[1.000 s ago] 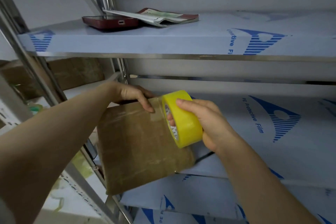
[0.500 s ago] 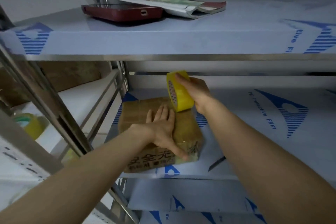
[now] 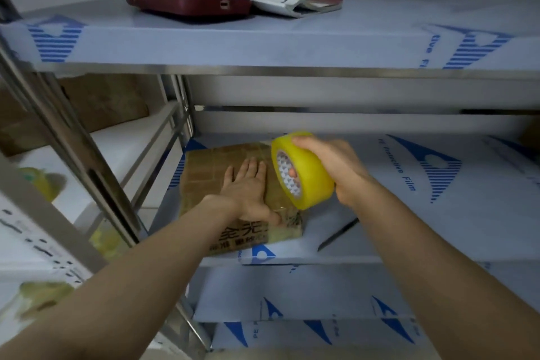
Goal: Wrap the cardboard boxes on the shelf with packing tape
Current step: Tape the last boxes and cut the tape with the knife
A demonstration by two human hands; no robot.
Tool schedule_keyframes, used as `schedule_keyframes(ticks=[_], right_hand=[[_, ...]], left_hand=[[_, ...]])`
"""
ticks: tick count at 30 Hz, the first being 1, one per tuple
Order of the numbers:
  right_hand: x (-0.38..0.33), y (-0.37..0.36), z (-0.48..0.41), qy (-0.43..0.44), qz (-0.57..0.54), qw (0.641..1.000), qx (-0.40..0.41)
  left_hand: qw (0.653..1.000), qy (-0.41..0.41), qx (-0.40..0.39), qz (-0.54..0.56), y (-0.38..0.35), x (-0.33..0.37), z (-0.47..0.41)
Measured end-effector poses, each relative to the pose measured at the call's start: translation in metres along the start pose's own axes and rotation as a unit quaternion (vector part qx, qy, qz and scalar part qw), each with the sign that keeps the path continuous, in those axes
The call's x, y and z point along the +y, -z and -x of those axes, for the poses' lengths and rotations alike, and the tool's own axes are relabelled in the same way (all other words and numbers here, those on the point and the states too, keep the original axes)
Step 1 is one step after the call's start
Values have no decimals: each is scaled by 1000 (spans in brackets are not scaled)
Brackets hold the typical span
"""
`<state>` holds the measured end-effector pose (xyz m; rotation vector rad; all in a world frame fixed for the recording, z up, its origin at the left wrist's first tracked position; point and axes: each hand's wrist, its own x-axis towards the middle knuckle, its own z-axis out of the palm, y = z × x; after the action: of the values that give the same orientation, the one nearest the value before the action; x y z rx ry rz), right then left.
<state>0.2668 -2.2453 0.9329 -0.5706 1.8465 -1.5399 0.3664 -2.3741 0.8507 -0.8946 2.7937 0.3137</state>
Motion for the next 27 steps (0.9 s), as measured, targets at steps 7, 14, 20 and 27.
schedule_keyframes(ticks=[7,14,20,27], right_hand=[[15,19,45,21,24,999,-37],[51,28,63,53,138,989,-2],[107,14,72,33,108,993,24],[137,2,67,34,70,995,62]], left_hand=[[999,-18,15,-35,-2,5,6],[1000,0,-7,-13,4,4,-4],[1000,0,-28,-12,4,4,-6],[993,32,-15,109,38,5,-20]])
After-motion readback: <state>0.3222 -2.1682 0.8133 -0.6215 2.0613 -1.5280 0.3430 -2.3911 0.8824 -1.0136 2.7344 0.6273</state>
